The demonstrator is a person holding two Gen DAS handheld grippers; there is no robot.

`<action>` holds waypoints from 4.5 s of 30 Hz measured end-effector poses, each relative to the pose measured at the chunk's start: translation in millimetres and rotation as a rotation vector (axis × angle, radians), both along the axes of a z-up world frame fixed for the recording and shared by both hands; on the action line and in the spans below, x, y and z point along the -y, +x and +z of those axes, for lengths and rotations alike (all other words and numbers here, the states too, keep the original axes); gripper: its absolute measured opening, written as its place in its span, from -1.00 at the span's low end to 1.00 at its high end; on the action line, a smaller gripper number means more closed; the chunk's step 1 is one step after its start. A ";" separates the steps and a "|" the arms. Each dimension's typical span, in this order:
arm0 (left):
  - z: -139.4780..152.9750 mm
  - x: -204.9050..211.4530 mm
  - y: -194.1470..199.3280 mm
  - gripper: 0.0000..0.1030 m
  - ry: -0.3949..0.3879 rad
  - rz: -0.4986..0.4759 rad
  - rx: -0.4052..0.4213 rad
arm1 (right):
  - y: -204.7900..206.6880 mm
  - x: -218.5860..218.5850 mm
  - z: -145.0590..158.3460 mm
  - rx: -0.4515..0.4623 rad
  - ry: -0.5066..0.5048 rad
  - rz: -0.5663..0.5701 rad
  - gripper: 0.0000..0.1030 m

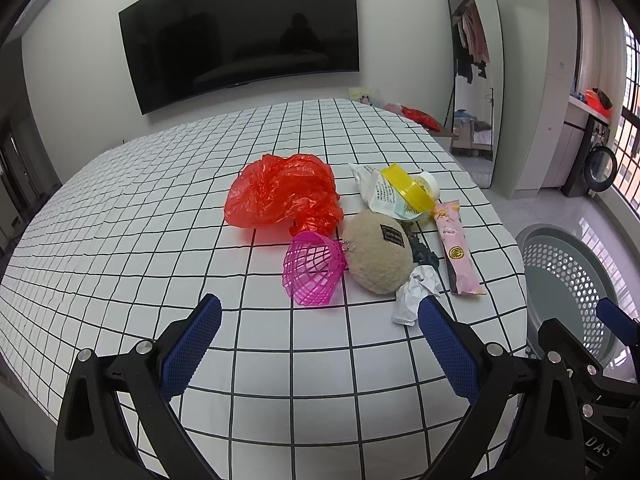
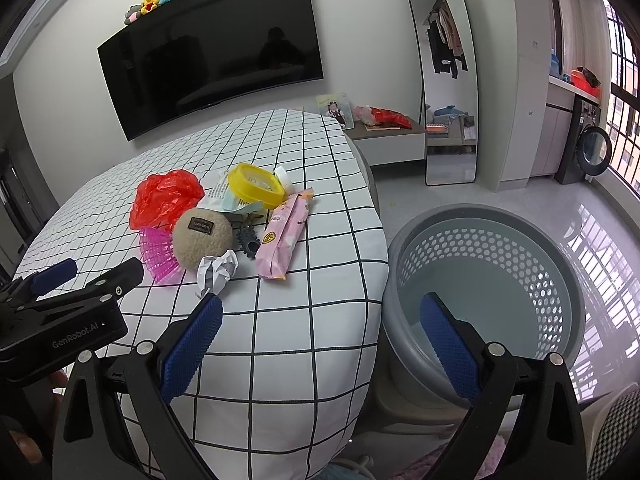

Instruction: Collect trash

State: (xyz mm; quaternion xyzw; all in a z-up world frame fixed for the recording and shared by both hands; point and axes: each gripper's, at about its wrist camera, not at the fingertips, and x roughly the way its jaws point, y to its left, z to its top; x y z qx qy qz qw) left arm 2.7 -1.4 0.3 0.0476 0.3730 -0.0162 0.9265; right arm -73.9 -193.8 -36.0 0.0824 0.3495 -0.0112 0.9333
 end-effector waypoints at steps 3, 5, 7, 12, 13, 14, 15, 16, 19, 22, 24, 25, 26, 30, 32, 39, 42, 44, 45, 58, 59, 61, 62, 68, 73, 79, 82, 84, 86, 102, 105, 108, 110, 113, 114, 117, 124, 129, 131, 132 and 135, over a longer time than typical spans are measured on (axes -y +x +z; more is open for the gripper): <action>0.0 0.1 0.0 0.88 0.000 0.000 0.000 | 0.1 -0.8 0.1 0.002 0.000 0.003 0.83; 0.0 0.1 -0.1 0.88 0.000 0.000 0.000 | 0.3 -1.8 0.0 0.003 -0.002 0.004 0.83; -0.1 0.1 0.1 0.88 0.000 0.000 0.000 | -0.2 -2.2 0.0 0.004 -0.002 0.006 0.83; 0.0 0.1 -0.1 0.88 0.000 0.000 -0.001 | -1.0 -1.4 -0.1 0.004 0.001 0.007 0.83; -0.1 0.1 -0.1 0.88 0.000 -0.001 0.000 | -1.0 -1.8 0.0 0.004 0.001 0.007 0.83; -0.1 0.1 0.0 0.88 0.000 0.000 -0.001 | -1.1 -1.9 0.0 0.005 0.001 0.008 0.83; -0.2 0.1 0.0 0.88 0.000 -0.001 -0.001 | -1.1 -1.4 0.2 0.004 0.001 0.008 0.83; -0.6 0.0 -0.1 0.88 -0.001 -0.002 -0.002 | -1.1 -1.6 0.0 0.004 0.003 0.010 0.83; -3.4 -1.3 1.2 0.88 0.002 -0.003 -0.010 | 1.4 -2.7 -2.1 -0.004 0.011 0.020 0.83; -6.6 -6.9 2.6 0.88 0.006 0.010 -0.013 | 4.8 -4.1 -6.0 -0.019 0.017 0.028 0.83; -9.4 -12.4 3.3 0.88 0.006 0.017 -0.018 | 6.6 -5.5 -8.3 -0.027 0.017 0.035 0.83; -10.9 -14.9 3.9 0.88 0.007 0.018 -0.022 | 7.6 -6.6 -9.7 -0.030 0.016 0.040 0.83; -12.6 -17.6 4.7 0.88 0.011 0.019 -0.027 | 9.3 -8.0 -11.5 -0.037 0.015 0.044 0.83; -17.7 -30.7 6.7 0.88 0.010 0.044 -0.037 | 22.2 -12.9 -18.8 -0.077 0.012 0.067 0.83; -19.1 -37.4 9.2 0.88 0.006 0.057 -0.040 | 31.5 -13.5 -22.9 -0.098 0.007 0.058 0.83; -24.2 -51.3 21.8 0.88 -0.007 0.066 -0.053 | 64.3 -13.3 -23.8 -0.131 0.008 0.041 0.83; -26.9 -52.9 29.4 0.88 -0.005 0.070 -0.063 | 82.7 -13.9 -21.3 -0.139 0.007 0.035 0.83; -28.4 -54.9 33.4 0.88 -0.004 0.076 -0.074 | 97.3 -15.0 -23.2 -0.158 -0.013 0.030 0.83; -29.5 -56.8 35.5 0.88 -0.007 0.079 -0.079 | 104.4 -15.2 -24.8 -0.171 -0.022 0.027 0.83; -34.7 -60.3 47.6 0.88 -0.028 0.064 -0.101 | 143.0 -20.0 -42.5 -0.242 -0.109 -0.007 0.80; -34.9 -59.8 48.1 0.88 -0.028 0.061 -0.101 | 144.4 -20.5 -42.8 -0.244 -0.113 -0.007 0.72; -35.2 -59.0 48.9 0.88 -0.028 0.058 -0.101 | 147.9 -21.2 -45.3 -0.254 -0.117 0.003 0.47; -35.3 -58.5 49.4 0.88 -0.029 0.058 -0.102 | 150.2 -22.1 -47.7 -0.266 -0.118 0.010 0.33; -36.7 -57.5 52.3 0.88 -0.030 0.060 -0.109 | 150.7 -26.8 -45.2 -0.249 -0.122 0.044 -0.23; -37.2 -57.6 51.9 0.88 -0.045 0.055 -0.116 | 143.6 -25.1 -42.0 -0.235 -0.100 0.056 -0.53; -37.2 -55.4 48.0 0.88 -0.082 0.019 -0.119 | 119.8 -14.4 -33.7 -0.210 -0.048 0.046 -0.53; -39.9 -50.0 48.8 0.88 -0.082 -0.001 -0.125 | 108.2 -11.2 -29.7 -0.200 -0.028 0.043 -0.53; -44.4 -44.5 53.2 0.88 -0.061 -0.007 -0.137 | 102.7 -8.2 -28.9 -0.198 -0.013 0.041 -0.53; -49.6 -39.8 59.4 0.88 -0.048 -0.013 -0.155 | 98.5 -4.8 -28.5 -0.198 0.004 0.040 -0.53; -66.0 -22.5 97.8 0.88 -0.012 0.023 -0.178 | 86.9 10.6 -24.8 -0.179 0.065 0.041 -0.53; -64.6 -18.6 101.7 0.86 -0.015 0.002 -0.167 | 86.5 10.7 -26.9 -0.182 0.067 0.040 -0.53; -64.1 -15.0 102.7 0.52 -0.020 -0.025 -0.168 | 86.1 10.1 -28.9 -0.187 0.069 0.039 -0.53; -66.0 -14.3 102.9 0.09 -0.029 -0.044 -0.183 | 85.7 9.7 -29.5 -0.188 0.070 0.039 -0.53; -64.5 -13.9 101.6 -0.12 -0.050 -0.053 -0.176 | 84.5 9.3 -28.6 -0.187 0.069 0.039 -0.53; -63.6 -14.7 99.7 -0.15 -0.057 -0.054 -0.173 | 84.3 9.1 -28.0 -0.186 0.069 0.039 -0.53; -59.5 -19.0 88.9 -0.22 -0.061 -0.053 -0.158 | 82.3 9.3 -26.5 -0.181 0.068 0.038 -0.53; -41.1 -30.8 69.9 -0.22 -0.056 -0.019 -0.109 | 75.2 10.8 -23.7 -0.168 0.074 0.041 -0.53; -20.1 -29.7 53.0 -0.22 -0.067 -0.029 -0.056 | 66.2 15.9 -18.7 -0.147 0.077 0.035 -0.53; -11.1 -24.6 51.0 -0.22 -0.070 -0.046 -0.038 | 61.2 20.3 -16.3 -0.136 0.080 0.025 -0.53; -7.2 -19.9 48.5 -0.22 -0.070 -0.056 -0.029 | 58.2 23.0 -15.1 -0.131 0.083 0.021 -0.53; 4.7 -2.9 42.0 -0.22 -0.067 -0.095 -0.005 | 49.1 33.7 -12.2 -0.112 0.094 -0.001 -0.53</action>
